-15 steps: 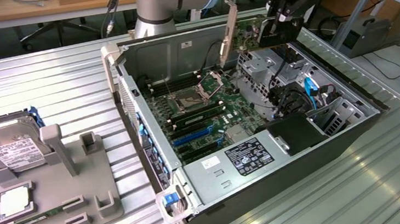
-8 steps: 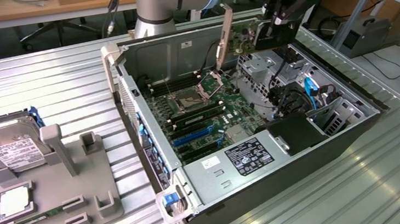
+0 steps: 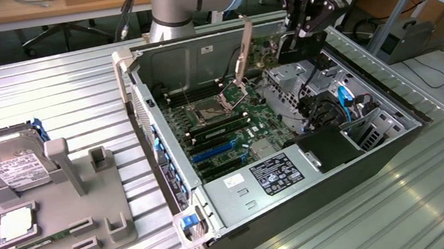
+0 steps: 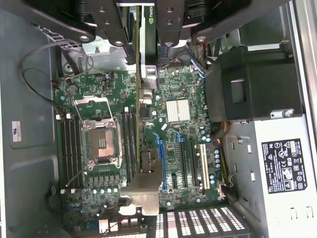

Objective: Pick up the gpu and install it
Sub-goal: 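Insert the gpu into the slot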

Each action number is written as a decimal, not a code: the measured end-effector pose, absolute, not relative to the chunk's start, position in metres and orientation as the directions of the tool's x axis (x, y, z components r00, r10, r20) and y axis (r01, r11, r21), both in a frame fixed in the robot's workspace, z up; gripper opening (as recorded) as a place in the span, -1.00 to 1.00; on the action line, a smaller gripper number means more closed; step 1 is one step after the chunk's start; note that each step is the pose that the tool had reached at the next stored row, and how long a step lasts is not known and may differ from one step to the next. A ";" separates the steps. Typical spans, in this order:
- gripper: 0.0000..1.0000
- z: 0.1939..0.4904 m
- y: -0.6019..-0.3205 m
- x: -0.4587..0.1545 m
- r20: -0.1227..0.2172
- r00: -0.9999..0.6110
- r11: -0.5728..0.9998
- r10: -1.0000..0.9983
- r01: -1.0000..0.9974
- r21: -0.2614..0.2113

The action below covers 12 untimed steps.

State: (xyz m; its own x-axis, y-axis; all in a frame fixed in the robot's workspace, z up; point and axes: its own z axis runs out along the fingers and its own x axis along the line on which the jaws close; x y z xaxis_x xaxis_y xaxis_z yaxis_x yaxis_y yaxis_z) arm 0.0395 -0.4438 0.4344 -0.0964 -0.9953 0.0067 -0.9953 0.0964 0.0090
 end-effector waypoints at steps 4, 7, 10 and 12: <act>-0.46 0.425 -0.444 0.036 0.007 -0.096 0.096 -0.995 -0.995 0.009; -0.46 0.421 -0.444 0.033 0.007 -0.096 0.097 -0.995 -0.995 0.009; -0.46 0.420 -0.444 0.031 0.006 -0.096 0.096 -0.995 -0.995 0.009; -0.46 0.420 -0.444 0.031 0.006 -0.096 0.096 -0.995 -0.995 0.009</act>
State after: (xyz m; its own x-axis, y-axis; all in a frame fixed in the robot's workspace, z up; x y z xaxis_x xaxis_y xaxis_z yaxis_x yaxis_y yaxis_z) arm 0.0314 -0.4438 0.4200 -0.0964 -0.9953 0.0062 -0.9953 0.0964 0.0091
